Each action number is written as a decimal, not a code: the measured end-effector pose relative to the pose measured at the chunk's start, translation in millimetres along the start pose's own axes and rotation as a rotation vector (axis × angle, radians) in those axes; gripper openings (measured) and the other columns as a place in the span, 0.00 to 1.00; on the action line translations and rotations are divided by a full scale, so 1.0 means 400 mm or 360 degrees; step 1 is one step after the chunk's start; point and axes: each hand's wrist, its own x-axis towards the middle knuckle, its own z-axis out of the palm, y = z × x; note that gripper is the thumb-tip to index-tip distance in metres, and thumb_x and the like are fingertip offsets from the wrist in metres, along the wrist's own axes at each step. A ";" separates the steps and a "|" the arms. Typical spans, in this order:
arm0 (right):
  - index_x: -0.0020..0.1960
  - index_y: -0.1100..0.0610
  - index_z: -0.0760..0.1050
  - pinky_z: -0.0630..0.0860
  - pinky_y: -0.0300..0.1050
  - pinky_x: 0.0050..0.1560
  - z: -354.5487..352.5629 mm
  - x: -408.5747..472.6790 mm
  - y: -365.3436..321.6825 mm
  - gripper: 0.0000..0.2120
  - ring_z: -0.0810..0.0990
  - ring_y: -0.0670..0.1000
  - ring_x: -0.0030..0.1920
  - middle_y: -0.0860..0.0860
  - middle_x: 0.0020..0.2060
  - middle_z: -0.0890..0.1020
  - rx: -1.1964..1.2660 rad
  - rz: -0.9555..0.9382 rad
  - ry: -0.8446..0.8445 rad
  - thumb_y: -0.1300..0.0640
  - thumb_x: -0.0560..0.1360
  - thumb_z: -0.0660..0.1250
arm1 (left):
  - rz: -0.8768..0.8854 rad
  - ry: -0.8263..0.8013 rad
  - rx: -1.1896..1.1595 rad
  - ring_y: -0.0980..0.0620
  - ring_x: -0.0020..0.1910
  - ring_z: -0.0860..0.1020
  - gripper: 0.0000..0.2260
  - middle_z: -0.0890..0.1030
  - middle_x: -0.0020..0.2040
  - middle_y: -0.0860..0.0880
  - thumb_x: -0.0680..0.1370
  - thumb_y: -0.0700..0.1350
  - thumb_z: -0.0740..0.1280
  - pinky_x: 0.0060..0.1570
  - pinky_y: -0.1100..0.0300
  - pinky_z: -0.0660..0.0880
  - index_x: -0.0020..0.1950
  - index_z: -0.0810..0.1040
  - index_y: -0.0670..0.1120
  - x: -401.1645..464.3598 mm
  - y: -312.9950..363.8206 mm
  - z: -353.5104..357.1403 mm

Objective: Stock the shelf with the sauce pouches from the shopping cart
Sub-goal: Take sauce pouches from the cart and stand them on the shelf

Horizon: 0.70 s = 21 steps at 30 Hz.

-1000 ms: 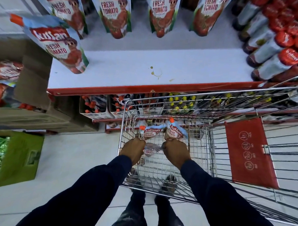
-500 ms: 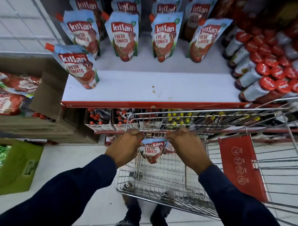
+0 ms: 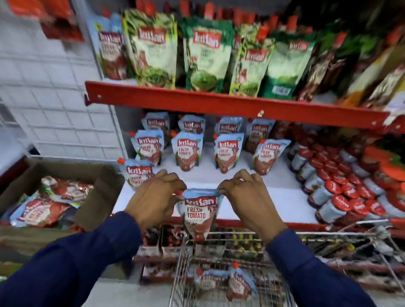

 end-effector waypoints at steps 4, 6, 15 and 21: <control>0.59 0.47 0.79 0.61 0.51 0.51 0.011 0.098 -0.010 0.09 0.72 0.54 0.61 0.47 0.49 0.85 -0.0007 0.0026 -0.0013 0.56 0.81 0.65 | -0.0023 0.0008 0.0242 0.46 0.55 0.74 0.11 0.82 0.53 0.52 0.76 0.50 0.71 0.51 0.49 0.73 0.58 0.83 0.51 0.066 -0.068 -0.040; 0.57 0.48 0.78 0.56 0.50 0.49 0.023 0.142 -0.017 0.08 0.71 0.54 0.59 0.47 0.48 0.84 -0.0026 0.0041 -0.0034 0.55 0.82 0.62 | -0.0065 -0.0046 0.0319 0.45 0.57 0.73 0.13 0.81 0.54 0.52 0.76 0.51 0.71 0.54 0.48 0.72 0.60 0.82 0.52 0.096 -0.095 -0.046; 0.56 0.49 0.79 0.65 0.54 0.53 0.103 0.265 -0.010 0.07 0.73 0.55 0.54 0.48 0.47 0.85 -0.0080 0.0114 -0.0076 0.55 0.82 0.62 | -0.0141 -0.0171 0.0440 0.47 0.57 0.72 0.15 0.83 0.55 0.51 0.78 0.52 0.68 0.58 0.49 0.66 0.64 0.81 0.54 0.202 -0.174 -0.015; 0.53 0.49 0.79 0.64 0.53 0.50 0.152 0.293 -0.009 0.06 0.76 0.56 0.51 0.50 0.45 0.85 -0.0079 0.0148 -0.0083 0.56 0.81 0.64 | -0.0201 -0.0261 0.0449 0.45 0.59 0.73 0.15 0.83 0.56 0.48 0.79 0.51 0.67 0.62 0.48 0.66 0.65 0.80 0.54 0.231 -0.198 0.022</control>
